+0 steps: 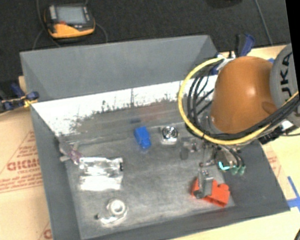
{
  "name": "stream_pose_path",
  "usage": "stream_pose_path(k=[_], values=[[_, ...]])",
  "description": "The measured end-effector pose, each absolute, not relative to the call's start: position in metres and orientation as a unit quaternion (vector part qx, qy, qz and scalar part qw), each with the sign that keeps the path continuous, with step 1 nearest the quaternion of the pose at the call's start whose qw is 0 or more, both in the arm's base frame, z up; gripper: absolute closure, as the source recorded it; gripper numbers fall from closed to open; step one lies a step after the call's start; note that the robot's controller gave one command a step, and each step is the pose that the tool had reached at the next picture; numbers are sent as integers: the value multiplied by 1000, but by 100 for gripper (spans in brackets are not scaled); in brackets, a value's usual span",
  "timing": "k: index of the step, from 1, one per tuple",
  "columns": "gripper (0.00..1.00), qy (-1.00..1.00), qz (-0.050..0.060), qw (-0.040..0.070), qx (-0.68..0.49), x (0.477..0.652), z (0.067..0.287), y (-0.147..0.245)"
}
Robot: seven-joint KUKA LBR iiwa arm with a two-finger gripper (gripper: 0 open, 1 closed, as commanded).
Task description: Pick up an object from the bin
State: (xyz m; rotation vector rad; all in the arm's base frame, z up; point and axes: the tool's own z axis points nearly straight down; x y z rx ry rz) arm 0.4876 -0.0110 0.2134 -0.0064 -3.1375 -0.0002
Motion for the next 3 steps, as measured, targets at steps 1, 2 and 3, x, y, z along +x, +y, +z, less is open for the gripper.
stream_pose_path(k=[1, 2, 3], values=[[0, -1000, 1, 2, 23, 501, 102, -75], [0, -1000, 1, -1, 8, 502, 69, -108], [100, -1000, 1, -3, 11, 503, 71, -107]])
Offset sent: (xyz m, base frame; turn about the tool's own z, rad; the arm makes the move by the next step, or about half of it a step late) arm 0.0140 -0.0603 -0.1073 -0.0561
